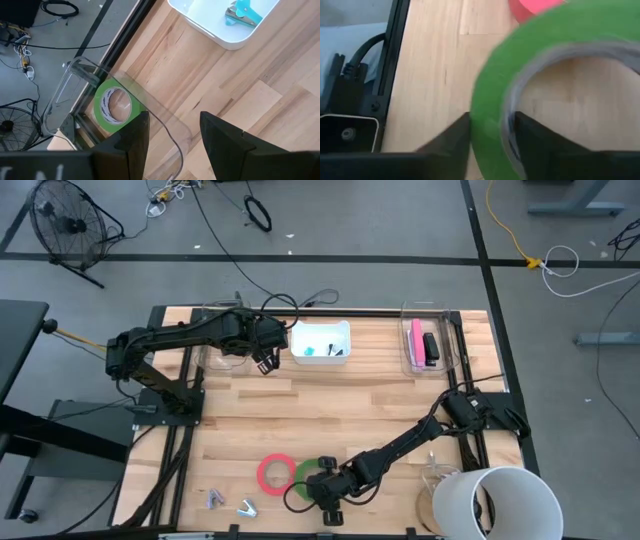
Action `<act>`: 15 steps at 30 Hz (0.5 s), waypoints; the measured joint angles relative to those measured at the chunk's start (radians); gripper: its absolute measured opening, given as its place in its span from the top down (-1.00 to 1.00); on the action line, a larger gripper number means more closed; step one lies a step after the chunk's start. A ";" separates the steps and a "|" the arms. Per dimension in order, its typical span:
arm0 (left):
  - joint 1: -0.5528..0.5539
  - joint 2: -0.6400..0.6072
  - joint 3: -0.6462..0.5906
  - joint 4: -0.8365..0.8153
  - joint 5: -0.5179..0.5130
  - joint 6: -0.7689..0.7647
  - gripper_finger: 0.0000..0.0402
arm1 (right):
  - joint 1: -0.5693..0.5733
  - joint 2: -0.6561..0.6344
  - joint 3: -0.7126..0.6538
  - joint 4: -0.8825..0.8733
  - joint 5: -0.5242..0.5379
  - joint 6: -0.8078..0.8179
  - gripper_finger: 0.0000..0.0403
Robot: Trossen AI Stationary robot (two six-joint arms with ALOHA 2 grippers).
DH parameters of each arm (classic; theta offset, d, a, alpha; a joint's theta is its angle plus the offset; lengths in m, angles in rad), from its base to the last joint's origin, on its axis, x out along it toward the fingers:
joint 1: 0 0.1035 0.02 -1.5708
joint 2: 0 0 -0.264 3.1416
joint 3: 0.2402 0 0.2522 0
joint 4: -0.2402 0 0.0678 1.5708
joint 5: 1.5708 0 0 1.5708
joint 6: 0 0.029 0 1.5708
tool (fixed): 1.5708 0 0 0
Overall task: Pick and place Stapler, Stapler remover, tape
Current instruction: Put the green tape into the left transparent bin
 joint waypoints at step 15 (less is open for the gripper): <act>0.000 0.000 0.000 0.034 0.004 -0.001 0.11 | -0.065 -0.157 -0.005 -0.285 0.235 -0.052 0.75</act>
